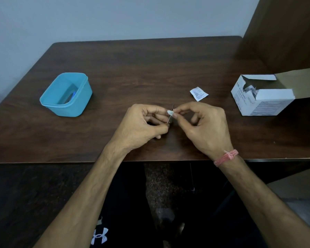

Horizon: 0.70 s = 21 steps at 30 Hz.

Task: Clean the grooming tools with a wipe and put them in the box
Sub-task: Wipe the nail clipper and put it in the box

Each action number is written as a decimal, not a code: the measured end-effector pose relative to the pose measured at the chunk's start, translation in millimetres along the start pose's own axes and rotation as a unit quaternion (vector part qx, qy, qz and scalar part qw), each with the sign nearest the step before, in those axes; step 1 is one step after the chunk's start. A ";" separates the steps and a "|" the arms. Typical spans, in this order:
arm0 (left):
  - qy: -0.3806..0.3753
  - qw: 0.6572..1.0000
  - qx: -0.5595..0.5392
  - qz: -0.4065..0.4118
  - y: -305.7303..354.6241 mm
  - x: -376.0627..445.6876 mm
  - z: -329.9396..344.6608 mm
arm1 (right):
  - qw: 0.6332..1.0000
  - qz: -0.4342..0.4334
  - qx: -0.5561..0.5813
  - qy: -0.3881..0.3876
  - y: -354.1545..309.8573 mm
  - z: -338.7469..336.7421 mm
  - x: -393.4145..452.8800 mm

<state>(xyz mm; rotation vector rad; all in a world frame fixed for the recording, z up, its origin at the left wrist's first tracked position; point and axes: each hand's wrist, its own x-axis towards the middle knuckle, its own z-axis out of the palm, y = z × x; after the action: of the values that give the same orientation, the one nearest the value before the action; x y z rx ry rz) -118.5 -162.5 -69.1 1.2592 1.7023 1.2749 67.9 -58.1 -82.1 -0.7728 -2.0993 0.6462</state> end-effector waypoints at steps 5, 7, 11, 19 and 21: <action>0.000 1.000 -0.003 -0.002 -0.8 -0.3 -0.3 | 0.999 -0.019 -0.007 -0.025 -2.1 0.6 -2.0; -0.001 1.000 -0.004 0.000 -0.6 -0.7 0.1 | 1.000 -0.011 0.008 -0.014 -0.2 0.7 -1.4; -0.002 1.000 0.002 0.002 -0.1 -0.8 0.5 | 0.999 0.026 0.024 0.019 1.3 -2.5 0.0; 0.000 1.000 -0.005 -0.002 -1.3 -0.2 0.2 | 0.999 -0.003 0.039 -0.026 -2.4 -2.5 -1.3; -0.002 1.000 -0.005 -0.001 -1.3 -0.2 0.0 | 0.999 0.026 0.046 0.002 -1.7 -2.8 -0.2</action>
<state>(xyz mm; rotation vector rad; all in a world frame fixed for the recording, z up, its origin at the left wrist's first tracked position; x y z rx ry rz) -118.8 -162.8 -70.3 1.2527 1.6933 1.2776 69.8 -58.8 -79.6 -0.7790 -2.0359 0.7643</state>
